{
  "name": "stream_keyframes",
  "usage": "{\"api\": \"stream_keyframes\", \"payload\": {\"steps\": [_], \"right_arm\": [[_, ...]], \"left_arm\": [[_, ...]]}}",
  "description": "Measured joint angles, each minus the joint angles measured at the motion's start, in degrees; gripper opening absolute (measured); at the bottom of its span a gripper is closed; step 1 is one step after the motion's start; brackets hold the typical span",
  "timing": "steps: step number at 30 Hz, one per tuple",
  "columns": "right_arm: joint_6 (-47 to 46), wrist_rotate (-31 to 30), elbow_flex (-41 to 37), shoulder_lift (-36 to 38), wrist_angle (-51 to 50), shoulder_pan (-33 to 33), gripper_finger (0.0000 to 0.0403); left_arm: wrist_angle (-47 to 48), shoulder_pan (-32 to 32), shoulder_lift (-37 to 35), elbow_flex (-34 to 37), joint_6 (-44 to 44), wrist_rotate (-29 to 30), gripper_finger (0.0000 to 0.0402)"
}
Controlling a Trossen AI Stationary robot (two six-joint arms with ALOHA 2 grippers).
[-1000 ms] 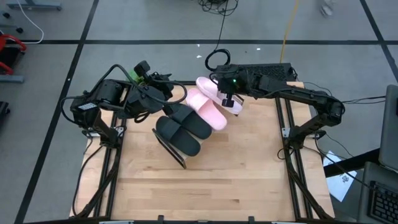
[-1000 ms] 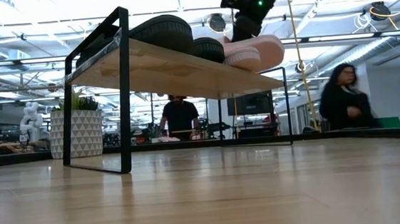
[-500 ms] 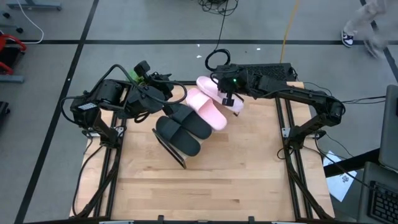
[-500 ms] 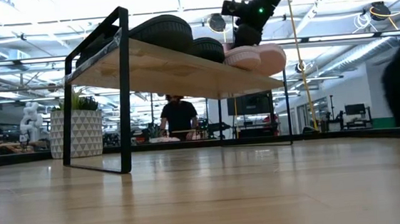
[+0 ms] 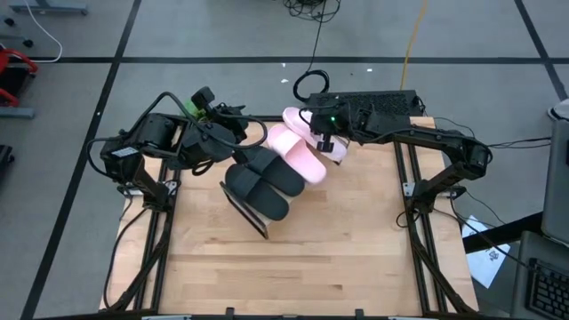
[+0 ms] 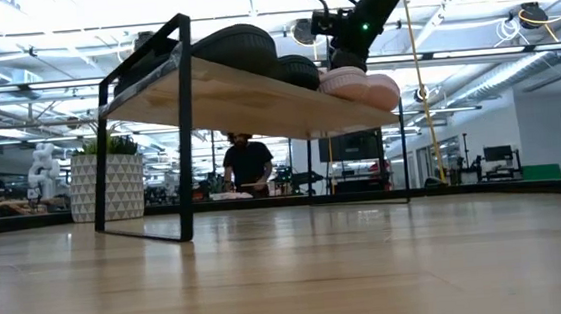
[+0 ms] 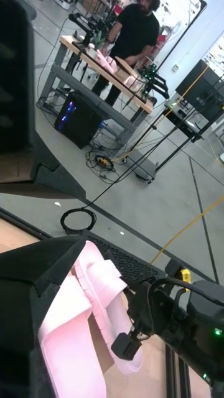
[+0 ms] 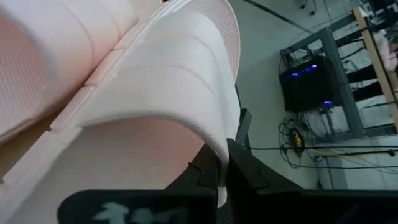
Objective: Pick and place slides into the shelf
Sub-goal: Put the pink slide on the shelf
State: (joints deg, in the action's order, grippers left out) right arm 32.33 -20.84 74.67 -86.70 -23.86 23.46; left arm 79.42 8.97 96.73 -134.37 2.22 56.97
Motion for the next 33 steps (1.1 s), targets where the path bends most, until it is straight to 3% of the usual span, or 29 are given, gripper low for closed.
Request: {"api": "stream_keyframes", "payload": {"steps": [20, 25, 33], "right_arm": [[7.8, -2.2, -0.1, -0.1, -0.7, -2.6, 0.0], [13.6, -7.7, -0.1, -0.1, 0.5, -4.0, 0.0], [17.1, -9.5, -0.2, -0.1, 2.1, -5.9, 0.0]], "left_arm": [[0.0, 0.0, 0.0, 0.0, 0.2, 0.0, 0.0113], [0.0, 0.0, 0.0, 0.0, 0.7, 0.0, 0.0113], [0.0, 0.0, 0.0, 0.0, 2.0, -0.2, 0.0113]]}}
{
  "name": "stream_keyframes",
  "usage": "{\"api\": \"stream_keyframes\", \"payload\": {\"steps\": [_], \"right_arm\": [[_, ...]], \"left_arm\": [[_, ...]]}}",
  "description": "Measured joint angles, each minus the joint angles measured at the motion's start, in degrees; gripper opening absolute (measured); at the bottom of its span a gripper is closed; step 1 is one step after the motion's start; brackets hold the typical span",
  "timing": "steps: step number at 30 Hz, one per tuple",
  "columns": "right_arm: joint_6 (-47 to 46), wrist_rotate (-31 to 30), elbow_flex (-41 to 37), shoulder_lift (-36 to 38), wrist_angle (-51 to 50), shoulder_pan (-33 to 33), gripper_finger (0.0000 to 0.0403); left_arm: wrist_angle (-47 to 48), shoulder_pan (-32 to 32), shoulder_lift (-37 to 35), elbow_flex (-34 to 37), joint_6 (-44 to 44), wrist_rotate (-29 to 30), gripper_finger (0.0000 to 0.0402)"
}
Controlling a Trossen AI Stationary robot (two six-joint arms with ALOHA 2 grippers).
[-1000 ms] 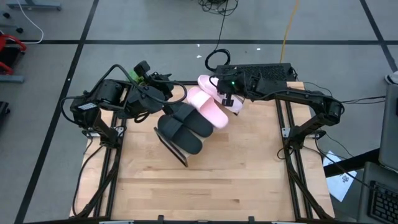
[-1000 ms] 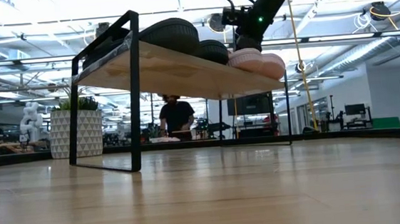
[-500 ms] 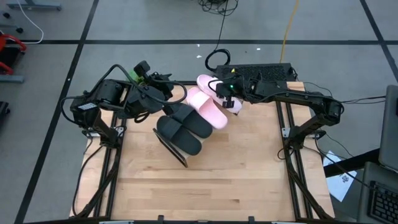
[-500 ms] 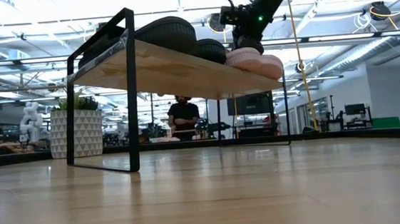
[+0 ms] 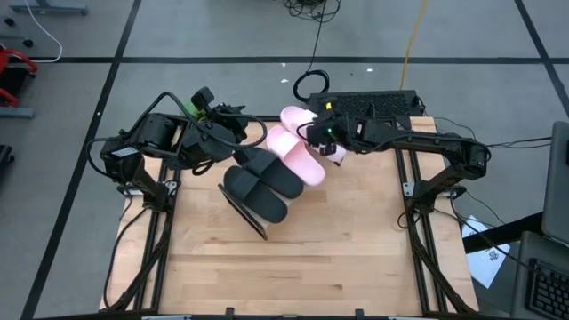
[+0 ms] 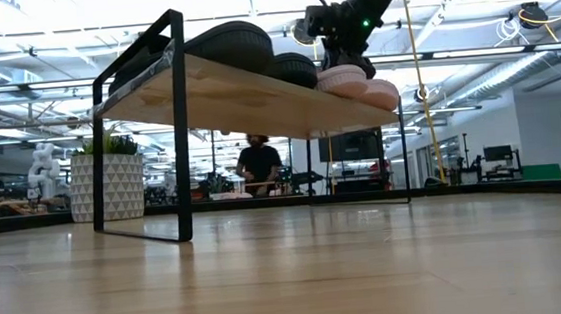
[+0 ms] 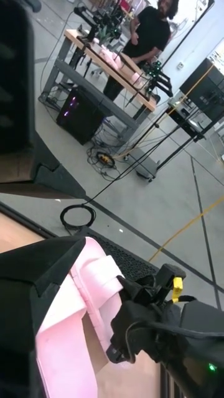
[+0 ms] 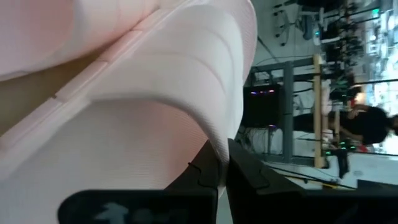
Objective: Pick and place slides into the shelf
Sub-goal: Put the pink slide on the shelf
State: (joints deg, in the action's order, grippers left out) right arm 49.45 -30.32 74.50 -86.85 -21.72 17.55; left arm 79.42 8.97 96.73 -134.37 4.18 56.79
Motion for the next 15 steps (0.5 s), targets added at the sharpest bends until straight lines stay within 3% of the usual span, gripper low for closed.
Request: {"api": "stream_keyframes", "payload": {"steps": [15], "right_arm": [[2.3, -2.1, 0.0, 0.0, -1.0, -0.8, 0.0]], "left_arm": [[0.0, 0.0, 0.0, 0.0, 0.8, 0.0, 0.0113]]}}
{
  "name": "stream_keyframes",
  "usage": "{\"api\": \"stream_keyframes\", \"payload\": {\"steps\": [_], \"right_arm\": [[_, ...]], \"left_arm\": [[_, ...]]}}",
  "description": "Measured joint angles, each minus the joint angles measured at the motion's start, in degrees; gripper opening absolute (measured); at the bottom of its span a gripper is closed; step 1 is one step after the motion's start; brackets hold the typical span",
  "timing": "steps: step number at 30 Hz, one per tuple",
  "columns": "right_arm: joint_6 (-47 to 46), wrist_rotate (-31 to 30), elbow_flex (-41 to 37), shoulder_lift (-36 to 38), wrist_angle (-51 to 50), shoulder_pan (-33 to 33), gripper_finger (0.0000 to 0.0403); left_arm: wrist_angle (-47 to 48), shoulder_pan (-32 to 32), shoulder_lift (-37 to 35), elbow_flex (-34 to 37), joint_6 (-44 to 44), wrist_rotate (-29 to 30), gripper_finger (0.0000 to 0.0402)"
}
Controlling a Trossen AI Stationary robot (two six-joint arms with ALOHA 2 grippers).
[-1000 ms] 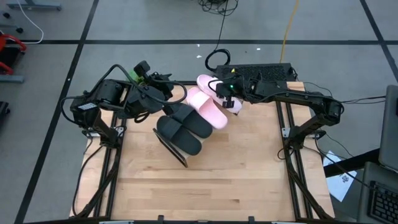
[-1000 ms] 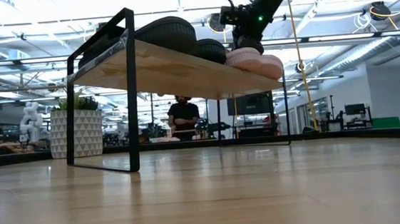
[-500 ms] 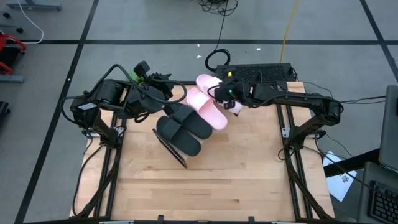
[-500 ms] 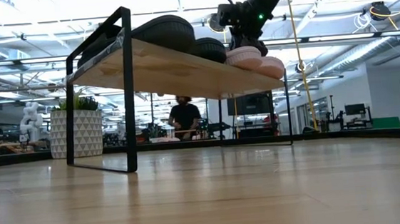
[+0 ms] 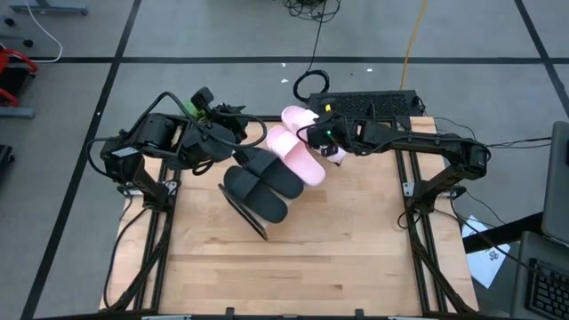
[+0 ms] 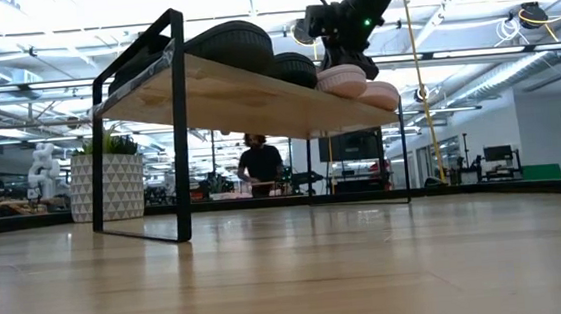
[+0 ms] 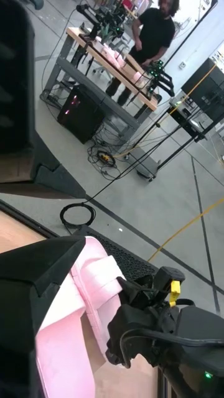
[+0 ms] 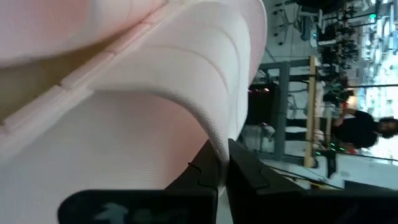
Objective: Pick and place slides into the shelf
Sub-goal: Put the pink slide on the shelf
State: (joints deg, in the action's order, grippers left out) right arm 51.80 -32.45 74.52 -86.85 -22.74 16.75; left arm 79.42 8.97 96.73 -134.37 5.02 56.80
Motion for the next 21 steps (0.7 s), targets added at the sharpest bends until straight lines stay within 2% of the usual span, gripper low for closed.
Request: {"api": "stream_keyframes", "payload": {"steps": [3, 15, 21], "right_arm": [[1.5, -2.0, 0.0, 0.0, -0.2, 0.0, 0.0], [-1.8, -0.8, 0.1, -0.3, -1.7, -1.2, 0.0], [-1.9, -2.5, 0.1, -1.9, -2.8, -1.2, 0.0]], "left_arm": [[0.0, 0.0, 0.0, 0.0, 0.0, 0.0, 0.0113], [0.0, 0.0, 0.0, 0.0, -0.1, 0.0, 0.0113], [0.0, 0.0, 0.0, 0.0, -0.4, 0.0, 0.0113]]}}
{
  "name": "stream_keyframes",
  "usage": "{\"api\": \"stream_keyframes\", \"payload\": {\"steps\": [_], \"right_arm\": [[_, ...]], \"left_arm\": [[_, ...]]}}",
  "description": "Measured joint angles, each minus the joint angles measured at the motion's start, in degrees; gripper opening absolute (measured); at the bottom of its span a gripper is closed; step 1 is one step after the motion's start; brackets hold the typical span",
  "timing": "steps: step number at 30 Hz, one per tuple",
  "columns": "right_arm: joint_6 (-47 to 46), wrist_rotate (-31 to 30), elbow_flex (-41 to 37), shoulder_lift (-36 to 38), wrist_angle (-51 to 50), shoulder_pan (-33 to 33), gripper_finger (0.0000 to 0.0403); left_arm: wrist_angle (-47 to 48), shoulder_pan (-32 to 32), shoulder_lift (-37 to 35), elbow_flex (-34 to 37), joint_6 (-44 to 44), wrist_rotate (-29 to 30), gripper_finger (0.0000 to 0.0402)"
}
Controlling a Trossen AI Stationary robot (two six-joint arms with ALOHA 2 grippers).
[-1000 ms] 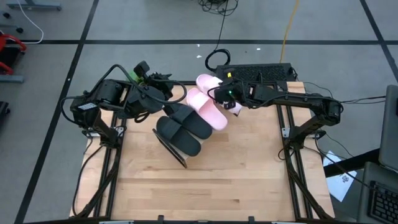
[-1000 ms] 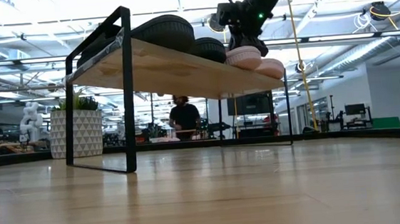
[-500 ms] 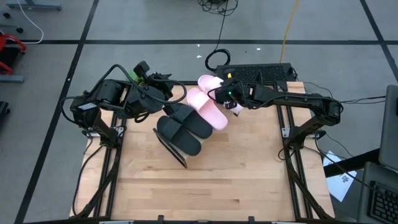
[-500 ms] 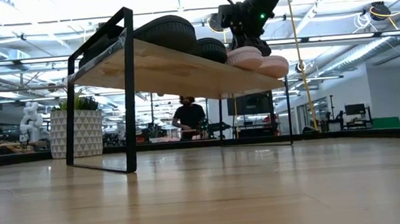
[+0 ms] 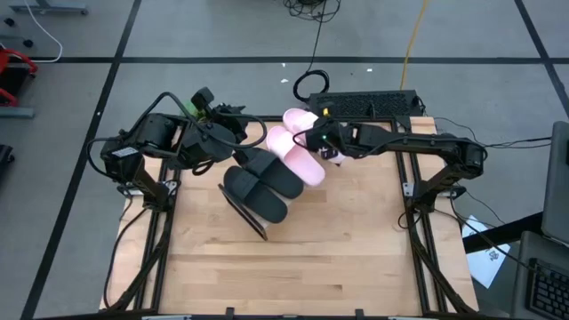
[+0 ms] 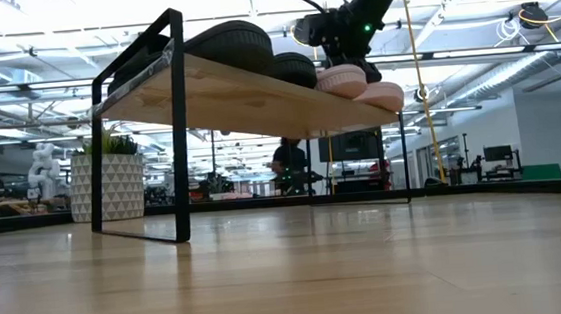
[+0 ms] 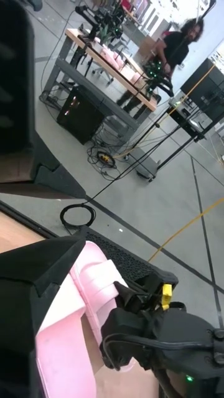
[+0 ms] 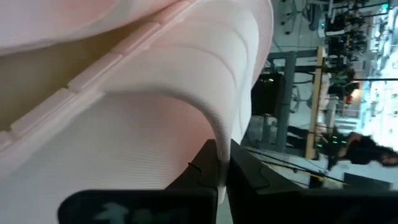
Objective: Pick and place slides into the shelf
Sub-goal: Put the pink slide on the shelf
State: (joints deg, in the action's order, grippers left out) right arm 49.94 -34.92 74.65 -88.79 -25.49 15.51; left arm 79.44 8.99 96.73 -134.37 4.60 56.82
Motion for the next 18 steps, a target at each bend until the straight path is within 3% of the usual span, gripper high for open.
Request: {"api": "stream_keyframes", "payload": {"steps": [8, 18], "right_arm": [[9.5, -5.0, 0.0, -0.1, 3.3, -1.8, 0.0], [13.3, -5.7, 0.0, -0.1, 3.6, -2.5, 0.0]], "left_arm": [[0.0, 0.0, 0.0, 0.0, 0.1, -1.3, 0.0113], [0.0, 0.0, 0.0, 0.0, 0.1, -1.3, 0.0113]]}}
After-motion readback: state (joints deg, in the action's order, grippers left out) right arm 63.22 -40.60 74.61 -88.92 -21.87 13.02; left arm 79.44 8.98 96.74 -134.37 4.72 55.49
